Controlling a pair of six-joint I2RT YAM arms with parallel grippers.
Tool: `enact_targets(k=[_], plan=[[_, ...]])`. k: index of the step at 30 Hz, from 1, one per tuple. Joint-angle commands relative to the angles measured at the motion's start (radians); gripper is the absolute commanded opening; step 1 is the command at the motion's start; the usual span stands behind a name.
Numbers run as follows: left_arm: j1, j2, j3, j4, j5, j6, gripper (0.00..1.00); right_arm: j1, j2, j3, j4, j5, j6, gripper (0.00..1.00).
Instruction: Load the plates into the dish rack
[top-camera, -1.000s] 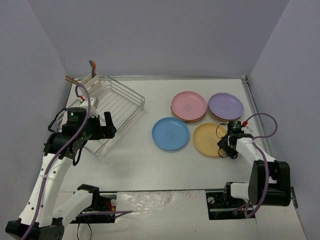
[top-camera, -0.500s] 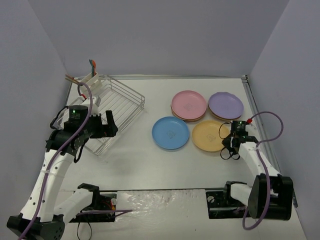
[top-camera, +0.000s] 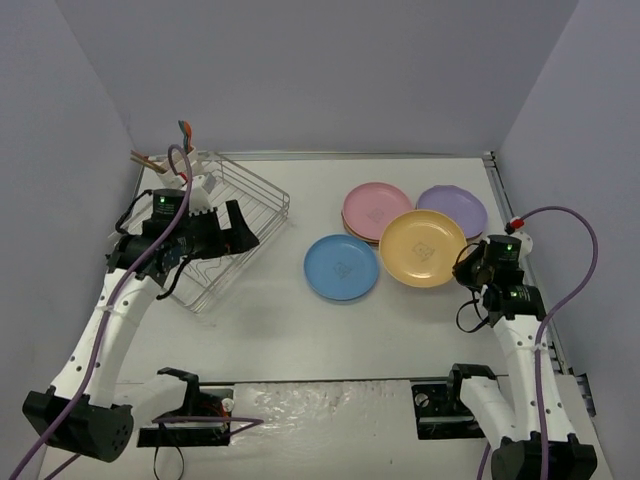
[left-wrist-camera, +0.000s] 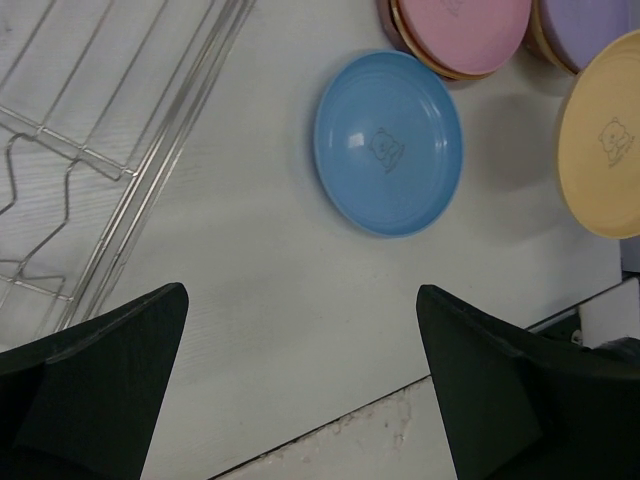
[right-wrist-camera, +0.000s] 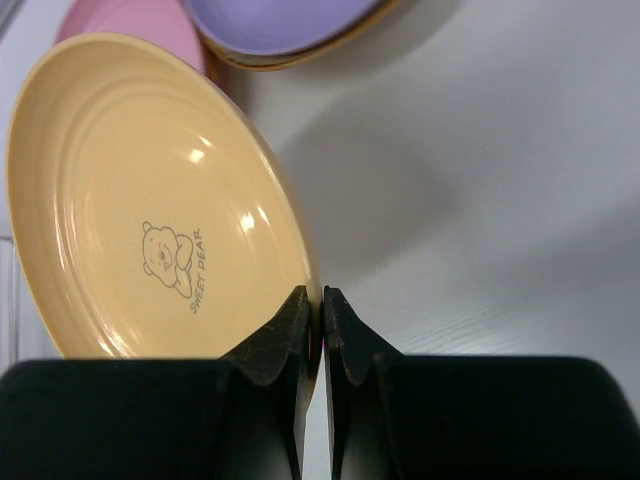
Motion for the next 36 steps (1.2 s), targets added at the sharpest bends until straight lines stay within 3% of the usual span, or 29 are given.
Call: enact_targets(k=[1, 7, 15, 24, 29, 36], plan=[[-0.102, 0.032, 0.062, 0.212, 0.091, -0.138, 0.97, 0.024, 0.002, 0.080, 0.057, -0.182, -0.047, 0.00], [-0.262, 0.131, 0.078, 0.418, 0.077, -0.236, 0.97, 0.069, 0.043, 0.109, 0.152, -0.277, -0.049, 0.00], [-0.428, 0.283, 0.175, 0.493, 0.002, -0.252, 0.97, 0.190, 0.105, 0.158, 0.216, -0.276, -0.024, 0.00], [-0.466, 0.364, 0.207, 0.456, -0.010, -0.251, 0.93, 0.200, 0.095, 0.126, 0.288, -0.325, 0.015, 0.00], [-0.466, 0.361, 0.193, 0.485, 0.020, -0.258, 0.80, 0.202, 0.076, 0.105, 0.328, -0.340, 0.030, 0.00], [-0.466, 0.338, 0.167, 0.550, 0.066, -0.261, 0.42, 0.212, 0.061, 0.066, 0.375, -0.362, 0.057, 0.00]])
